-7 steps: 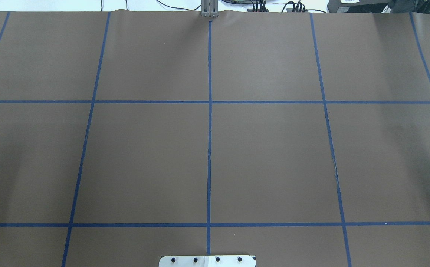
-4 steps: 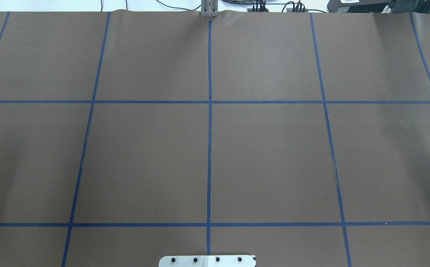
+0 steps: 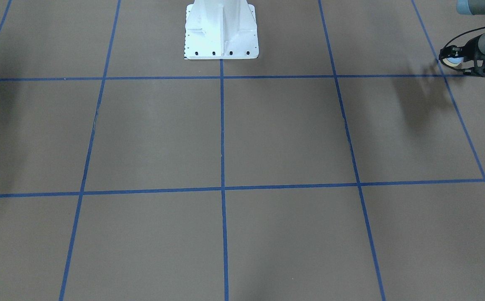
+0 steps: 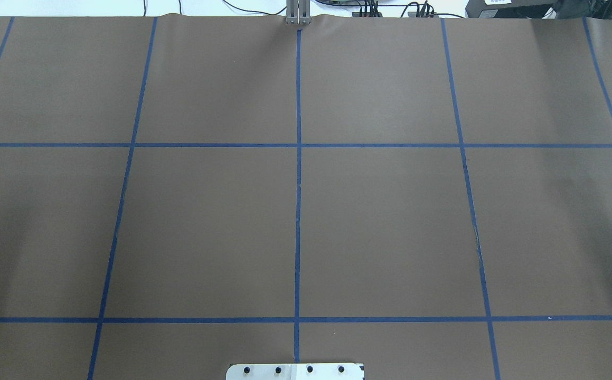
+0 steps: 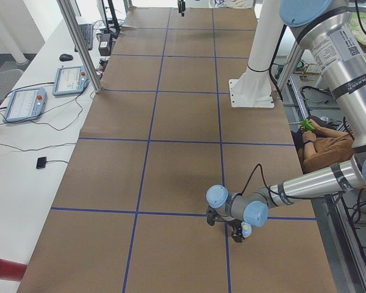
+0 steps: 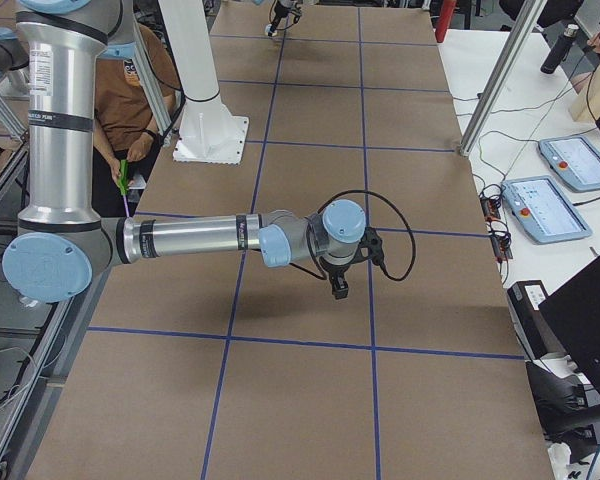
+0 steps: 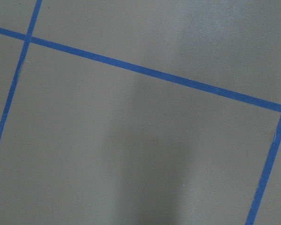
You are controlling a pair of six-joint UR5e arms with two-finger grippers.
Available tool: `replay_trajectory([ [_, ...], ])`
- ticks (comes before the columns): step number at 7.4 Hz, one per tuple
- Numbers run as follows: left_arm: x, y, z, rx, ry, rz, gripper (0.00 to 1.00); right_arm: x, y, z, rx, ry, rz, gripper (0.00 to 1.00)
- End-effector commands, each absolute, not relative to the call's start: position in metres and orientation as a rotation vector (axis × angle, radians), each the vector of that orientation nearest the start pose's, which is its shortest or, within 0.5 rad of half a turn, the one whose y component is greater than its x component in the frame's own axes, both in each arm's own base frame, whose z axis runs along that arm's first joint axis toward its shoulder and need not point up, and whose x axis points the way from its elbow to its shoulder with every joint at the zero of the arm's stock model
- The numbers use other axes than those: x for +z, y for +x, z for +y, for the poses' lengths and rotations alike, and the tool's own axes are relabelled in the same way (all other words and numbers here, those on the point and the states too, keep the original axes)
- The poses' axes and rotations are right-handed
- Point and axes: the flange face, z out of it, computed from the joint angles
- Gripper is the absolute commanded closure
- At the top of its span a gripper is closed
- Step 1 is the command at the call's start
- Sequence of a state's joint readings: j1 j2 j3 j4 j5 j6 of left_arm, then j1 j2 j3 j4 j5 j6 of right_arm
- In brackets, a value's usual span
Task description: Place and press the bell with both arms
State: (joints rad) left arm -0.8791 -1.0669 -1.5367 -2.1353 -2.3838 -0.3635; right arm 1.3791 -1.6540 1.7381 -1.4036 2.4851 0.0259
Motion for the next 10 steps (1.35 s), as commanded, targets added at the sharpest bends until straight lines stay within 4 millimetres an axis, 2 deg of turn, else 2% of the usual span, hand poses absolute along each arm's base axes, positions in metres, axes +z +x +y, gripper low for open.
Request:
replay_trajectory([
  [1, 0.805, 0.102, -0.216, 0.322, -0.398, 0.714, 0.01, 0.587, -0.036, -0.469, -0.268, 0.134, -0.932, 0.0],
  [2, 0.805, 0.102, -0.216, 0.323, -0.398, 0.713, 0.04, 0.587, -0.036, -0.469, -0.268, 0.134, -0.932, 0.0],
  [3, 0.805, 0.102, -0.216, 0.323, -0.398, 0.713, 0.18, 0.587, -0.036, -0.468, -0.268, 0.134, -0.933, 0.0],
  [6, 0.799, 0.105, -0.215, 0.325, -0.412, 0.76, 0.91, 0.586, -0.035, -0.466, -0.267, 0.132, -0.936, 0.0],
  [7, 0.789, 0.107, -0.213, 0.302, -0.412, 0.807, 1.0, 0.584, -0.035, -0.465, -0.269, 0.137, -0.937, 0.0],
  [8, 0.769, 0.113, -0.22, 0.287, -0.394, 0.831, 1.0, 0.583, -0.035, -0.462, -0.27, 0.138, -0.938, 0.0],
  [10, 0.713, 0.131, -0.236, 0.306, -0.386, 0.921, 1.0, 0.584, -0.034, -0.461, -0.269, 0.137, -0.937, 0.0],
])
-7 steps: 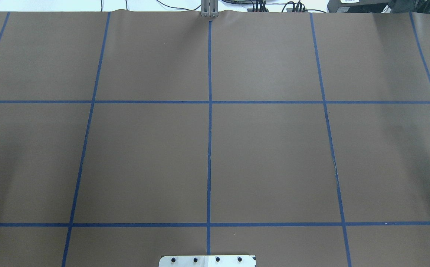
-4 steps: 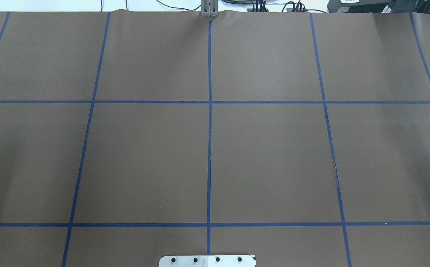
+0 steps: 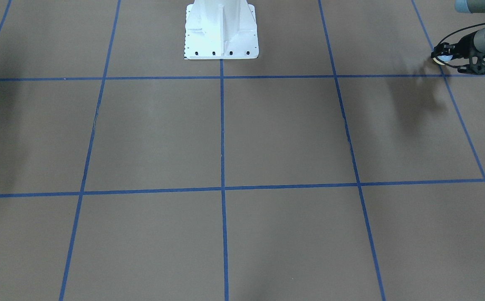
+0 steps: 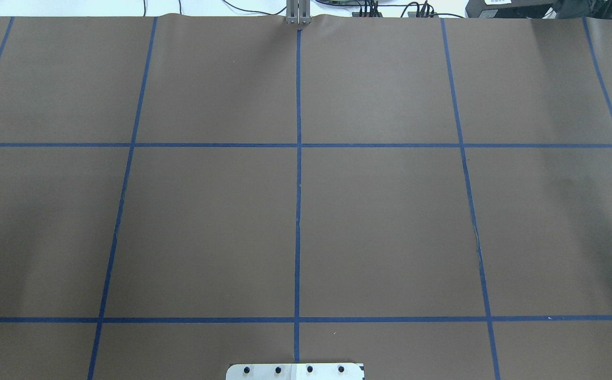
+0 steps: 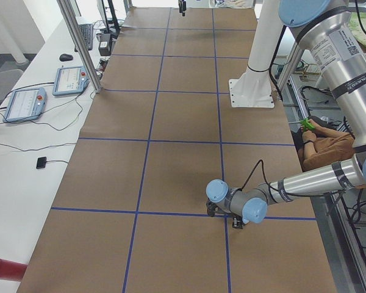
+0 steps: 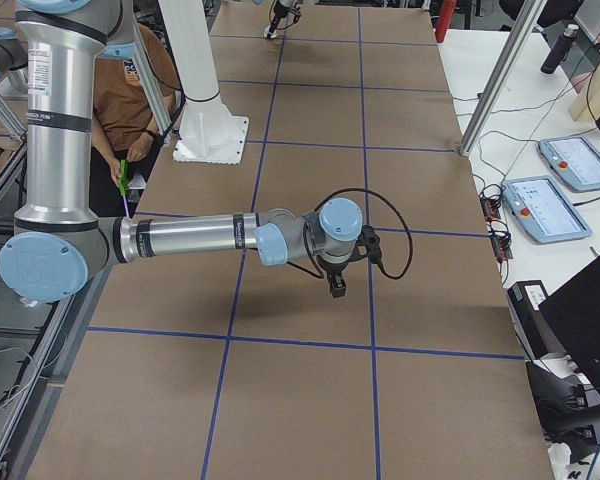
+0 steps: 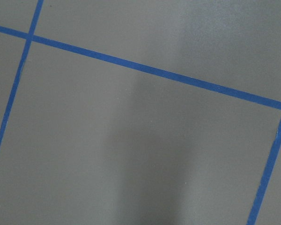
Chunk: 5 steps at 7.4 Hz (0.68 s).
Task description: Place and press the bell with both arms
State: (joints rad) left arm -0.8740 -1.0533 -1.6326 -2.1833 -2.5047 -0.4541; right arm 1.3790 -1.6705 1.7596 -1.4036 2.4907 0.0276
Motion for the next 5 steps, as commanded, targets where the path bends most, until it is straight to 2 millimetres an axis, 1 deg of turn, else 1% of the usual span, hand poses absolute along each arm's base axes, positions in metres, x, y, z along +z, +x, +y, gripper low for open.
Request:
replay_trajectory([
  [1, 0.679, 0.147, -0.255, 0.308, -0.38, 0.931, 1.0, 0.584, -0.034, -0.461, -0.269, 0.135, -0.937, 0.0],
  [2, 0.632, 0.171, -0.285, 0.291, -0.39, 0.925, 1.0, 0.584, -0.035, -0.462, -0.269, 0.137, -0.937, 0.0],
  [3, 0.577, 0.201, -0.323, 0.267, -0.4, 0.915, 1.0, 0.583, -0.035, -0.463, -0.271, 0.14, -0.937, 0.0],
  [4, 0.532, 0.232, -0.361, 0.263, -0.391, 0.916, 1.0, 0.583, -0.035, -0.463, -0.272, 0.138, -0.937, 0.0],
  [5, 0.471, 0.269, -0.402, 0.201, -0.399, 0.917, 1.0, 0.582, -0.036, -0.464, -0.274, 0.138, -0.937, 0.0],
])
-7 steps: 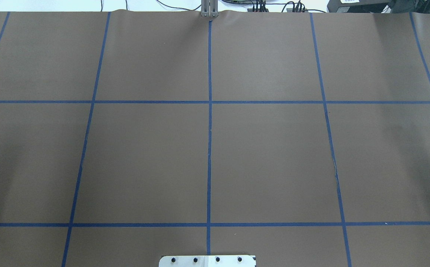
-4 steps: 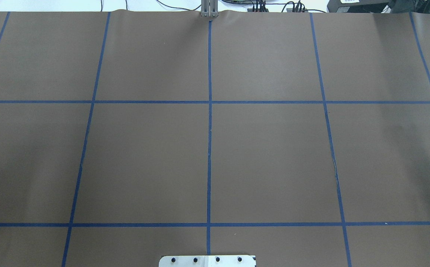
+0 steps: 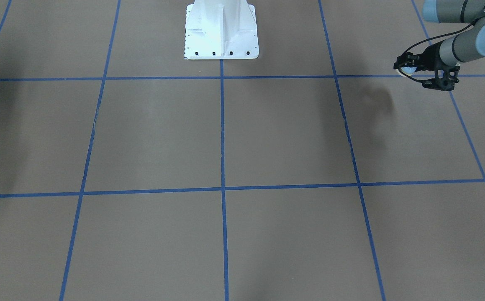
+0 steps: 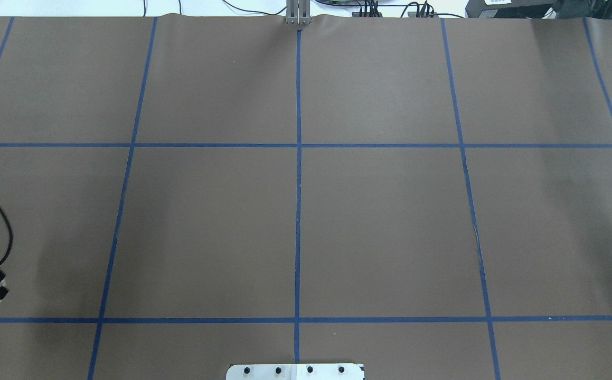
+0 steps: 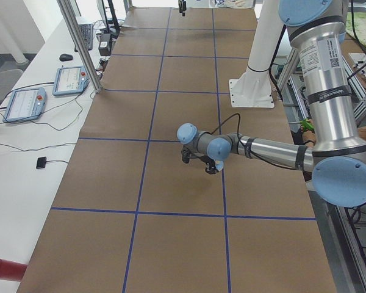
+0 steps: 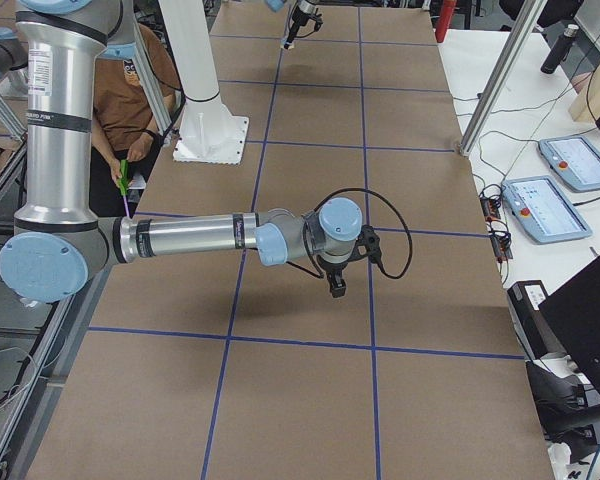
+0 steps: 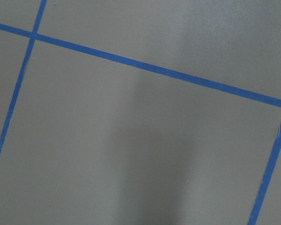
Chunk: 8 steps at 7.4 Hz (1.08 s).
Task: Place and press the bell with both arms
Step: 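Carry the white-and-blue bell with the left gripper toward the table centre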
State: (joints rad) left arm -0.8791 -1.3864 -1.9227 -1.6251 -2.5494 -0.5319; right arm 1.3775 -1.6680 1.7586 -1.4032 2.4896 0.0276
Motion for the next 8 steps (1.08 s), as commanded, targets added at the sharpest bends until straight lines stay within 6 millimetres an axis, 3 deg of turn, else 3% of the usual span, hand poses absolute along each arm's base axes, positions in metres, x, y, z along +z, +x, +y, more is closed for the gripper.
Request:
replay_trajectory([
  [1, 0.409, 0.326, -0.419, 0.183, -0.442, 0.888, 1.0, 0.582, -0.036, -0.464, -0.274, 0.14, -0.938, 0.0],
  [2, 0.365, 0.386, -0.425, 0.18, -0.448, 0.839, 1.0, 0.581, -0.037, -0.466, -0.276, 0.143, -0.936, 0.0],
  [3, 0.307, 0.446, -0.455, 0.123, -0.462, 0.841, 1.0, 0.58, -0.038, -0.467, -0.278, 0.145, -0.935, 0.0],
  [4, 0.254, 0.51, -0.463, 0.117, -0.492, 0.832, 1.0, 0.579, -0.038, -0.468, -0.28, 0.146, -0.934, 0.0],
  [5, 0.218, 0.551, -0.479, 0.12, -0.468, 0.827, 1.0, 0.58, -0.041, -0.468, -0.285, 0.142, -0.933, 0.0],
  [8, 0.185, 0.626, -0.499, 0.083, -0.441, 0.844, 1.0, 0.58, -0.043, -0.468, -0.288, 0.139, -0.935, 0.0],
])
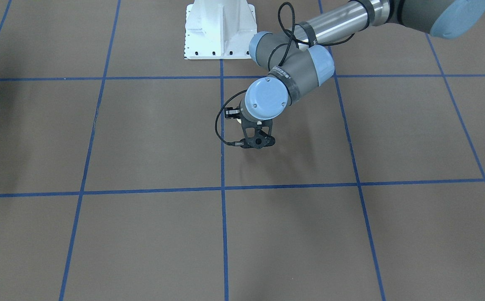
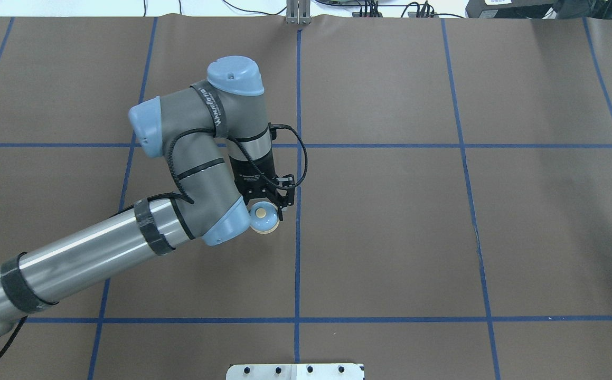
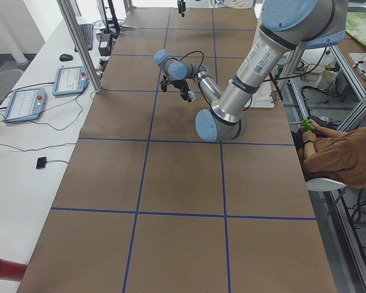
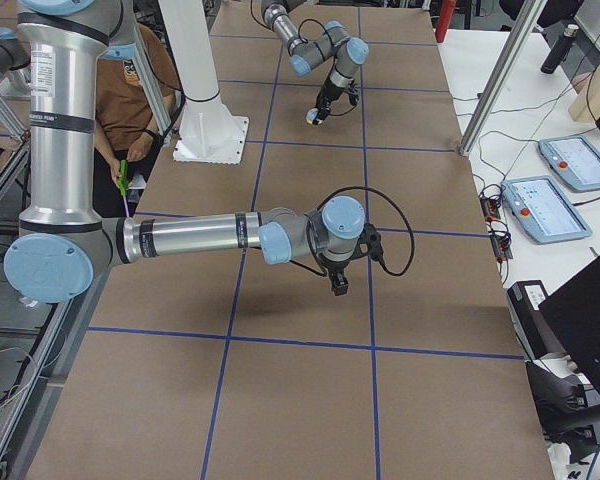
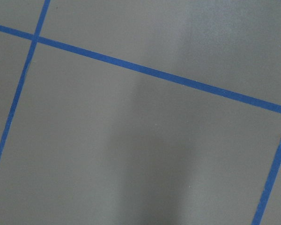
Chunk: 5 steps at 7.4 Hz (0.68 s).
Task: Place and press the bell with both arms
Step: 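Carry the white-and-blue bell with the left gripper toward the table centre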
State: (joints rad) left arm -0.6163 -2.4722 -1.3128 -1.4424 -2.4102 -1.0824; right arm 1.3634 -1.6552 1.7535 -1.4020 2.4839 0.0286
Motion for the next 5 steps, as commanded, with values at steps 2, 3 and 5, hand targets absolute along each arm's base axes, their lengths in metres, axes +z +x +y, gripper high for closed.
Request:
replay_trajectory([
  [2, 0.1811, 0.6551, -0.5015, 0.076, -0.418, 0.819, 1.0, 0.5808, -0.0455, -0.4677, -0.291, 0.136, -0.933, 0.0],
  [3, 0.1824, 0.6587, -0.4978, 0.08, -0.422, 0.816, 1.0, 0.5808, -0.0455, -0.4677, -0.291, 0.136, -0.933, 0.0],
  [5, 0.1839, 0.6592, -0.4982, 0.08, -0.422, 0.813, 0.93, 0.5817, -0.0462, -0.4676, -0.291, 0.132, -0.933, 0.0],
])
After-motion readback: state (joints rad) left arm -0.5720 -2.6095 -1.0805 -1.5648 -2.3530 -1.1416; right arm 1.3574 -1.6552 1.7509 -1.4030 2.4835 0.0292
